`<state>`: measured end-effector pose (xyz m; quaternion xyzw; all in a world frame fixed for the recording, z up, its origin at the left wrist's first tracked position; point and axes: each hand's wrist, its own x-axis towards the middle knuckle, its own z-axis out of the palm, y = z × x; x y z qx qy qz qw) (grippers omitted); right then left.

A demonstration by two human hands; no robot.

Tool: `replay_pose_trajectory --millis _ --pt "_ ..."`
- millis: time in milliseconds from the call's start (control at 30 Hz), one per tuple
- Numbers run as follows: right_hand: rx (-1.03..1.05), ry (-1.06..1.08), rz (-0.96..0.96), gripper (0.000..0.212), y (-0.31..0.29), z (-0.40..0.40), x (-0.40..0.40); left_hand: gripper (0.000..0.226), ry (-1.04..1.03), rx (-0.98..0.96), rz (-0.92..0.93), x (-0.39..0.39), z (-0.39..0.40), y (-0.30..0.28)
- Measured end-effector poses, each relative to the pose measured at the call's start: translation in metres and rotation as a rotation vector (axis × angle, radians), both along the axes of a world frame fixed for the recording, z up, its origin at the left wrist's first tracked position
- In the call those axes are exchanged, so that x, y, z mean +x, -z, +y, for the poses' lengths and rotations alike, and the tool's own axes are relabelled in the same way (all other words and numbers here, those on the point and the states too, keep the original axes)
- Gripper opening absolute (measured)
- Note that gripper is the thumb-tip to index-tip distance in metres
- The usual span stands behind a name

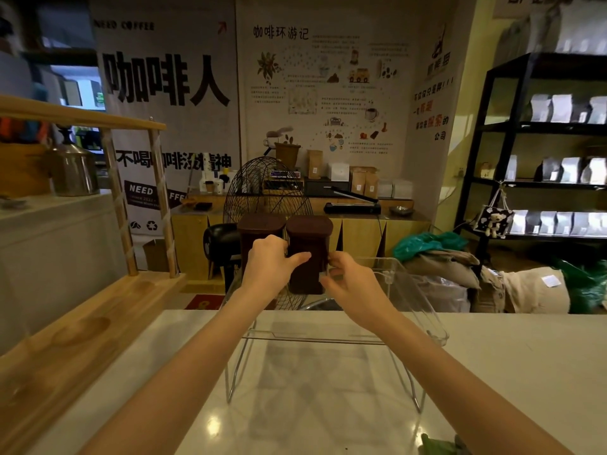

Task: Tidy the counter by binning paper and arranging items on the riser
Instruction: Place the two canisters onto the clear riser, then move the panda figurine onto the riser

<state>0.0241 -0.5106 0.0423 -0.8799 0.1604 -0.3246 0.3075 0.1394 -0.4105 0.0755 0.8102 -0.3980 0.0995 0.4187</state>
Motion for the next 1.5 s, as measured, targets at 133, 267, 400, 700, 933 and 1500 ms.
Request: replay_pose_trajectory --millis 133,267,400,700,933,1500 --pt "-0.021 0.001 0.068 0.053 0.001 0.0 0.003 0.037 -0.04 0.011 -0.01 -0.003 -0.002 -0.001" --pt "-0.066 0.011 0.105 0.06 0.001 0.0 0.002 0.036 -0.071 0.032 -0.028 -0.005 -0.003 -0.001" --pt "-0.123 0.019 0.185 0.061 -0.004 0.004 -0.004 0.038 -0.111 0.075 -0.09 -0.008 -0.004 -0.002" --pt "-0.595 0.092 0.365 0.054 -0.007 0.03 -0.08 0.041 -0.186 0.132 -0.19 -0.016 0.0 -0.001" --pt "-0.56 0.117 0.36 0.054 0.022 0.032 -0.165 0.053 -0.214 0.089 -0.439 -0.066 0.018 0.019" --pt "-0.231 0.189 0.501 0.061 0.101 0.016 -0.243 0.053 0.748 0.573 -0.246 -0.183 0.016 0.11"
